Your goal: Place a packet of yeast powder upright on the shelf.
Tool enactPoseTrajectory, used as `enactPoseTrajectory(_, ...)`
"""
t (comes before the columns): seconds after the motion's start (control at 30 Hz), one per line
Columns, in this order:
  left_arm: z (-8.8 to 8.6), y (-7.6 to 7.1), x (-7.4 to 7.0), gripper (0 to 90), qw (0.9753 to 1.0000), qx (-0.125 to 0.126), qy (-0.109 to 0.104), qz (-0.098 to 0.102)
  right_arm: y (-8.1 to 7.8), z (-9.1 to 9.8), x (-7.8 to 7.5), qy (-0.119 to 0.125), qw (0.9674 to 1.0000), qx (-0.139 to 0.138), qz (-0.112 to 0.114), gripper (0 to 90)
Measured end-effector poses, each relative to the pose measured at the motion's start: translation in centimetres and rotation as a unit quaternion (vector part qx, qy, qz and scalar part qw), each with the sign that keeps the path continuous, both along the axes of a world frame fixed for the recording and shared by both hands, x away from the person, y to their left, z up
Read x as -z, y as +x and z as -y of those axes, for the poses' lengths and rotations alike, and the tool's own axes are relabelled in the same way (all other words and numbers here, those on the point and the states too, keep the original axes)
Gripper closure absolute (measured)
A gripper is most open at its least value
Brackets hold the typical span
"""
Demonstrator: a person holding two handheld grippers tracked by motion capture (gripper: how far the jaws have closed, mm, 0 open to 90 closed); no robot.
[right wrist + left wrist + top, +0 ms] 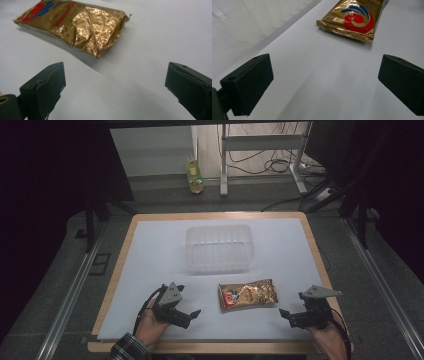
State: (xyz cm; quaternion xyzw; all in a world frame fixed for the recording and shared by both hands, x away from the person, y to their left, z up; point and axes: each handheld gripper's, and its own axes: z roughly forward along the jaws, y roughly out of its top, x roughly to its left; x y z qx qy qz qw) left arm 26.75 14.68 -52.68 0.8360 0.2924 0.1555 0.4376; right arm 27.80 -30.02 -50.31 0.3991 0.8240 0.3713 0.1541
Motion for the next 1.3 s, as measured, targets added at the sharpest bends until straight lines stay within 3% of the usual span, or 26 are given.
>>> enactPoseTrajectory(0.5,0.2,0.4,0.0,0.0,0.9999,-0.004,-0.012,-0.003,0.0,-0.2,0.1,-0.01,0.9999,-0.001,0.004,3.4)
enactPoseTrajectory(0.77,1.1,0.8,-0.1,0.8,0.9999,0.006,-0.009,-0.005,0.0,-0.4,0.0,-0.009,0.9999,-0.004,0.007,3.4)
enactPoseTrajectory(0.9,2.2,1.7,-0.4,2.6,0.9995,0.014,-0.025,-0.013,0.0,-0.5,-0.1,-0.011,0.9999,-0.006,0.01,3.4)
enactPoseTrajectory(1.0,3.0,2.5,-1.0,2.8,0.9999,0.002,-0.01,-0.008,-0.2,-0.5,-0.3,-0.023,0.9996,0.001,0.017,3.3)
enactPoseTrajectory(1.03,3.2,2.9,-1.3,3.4,0.9994,0.005,-0.026,-0.022,-0.2,-0.4,-0.4,-0.024,0.9996,0.004,0.015,3.4)
enactPoseTrajectory(1.07,3.4,3.2,-1.4,2.6,0.9973,0.022,-0.053,-0.046,0.0,-0.3,-0.6,-0.009,0.9999,0.012,0.003,3.0)
enactPoseTrajectory(1.1,3.7,3.4,-1.5,1.3,0.9964,0.021,-0.063,-0.053,0.0,-0.4,-0.8,0.022,0.9997,0.004,-0.01,2.9)
enactPoseTrajectory(1.13,3.9,3.4,-1.6,2.8,0.9965,0.021,-0.066,-0.047,-0.2,-0.7,-1.1,0.026,0.9995,-0.001,-0.016,2.9)
enactPoseTrajectory(1.23,4.9,3.4,-1.6,2.8,0.999,0.03,-0.03,-0.015,-0.7,-1.2,-1.1,-0.022,0.9997,-0.01,0.009,3.0)
enactPoseTrajectory(1.3,5.6,3.5,-1.3,5.5,0.9989,0.04,-0.024,-0.011,-0.4,-1.0,-0.8,-0.018,0.9998,0.001,0.008,3.0)
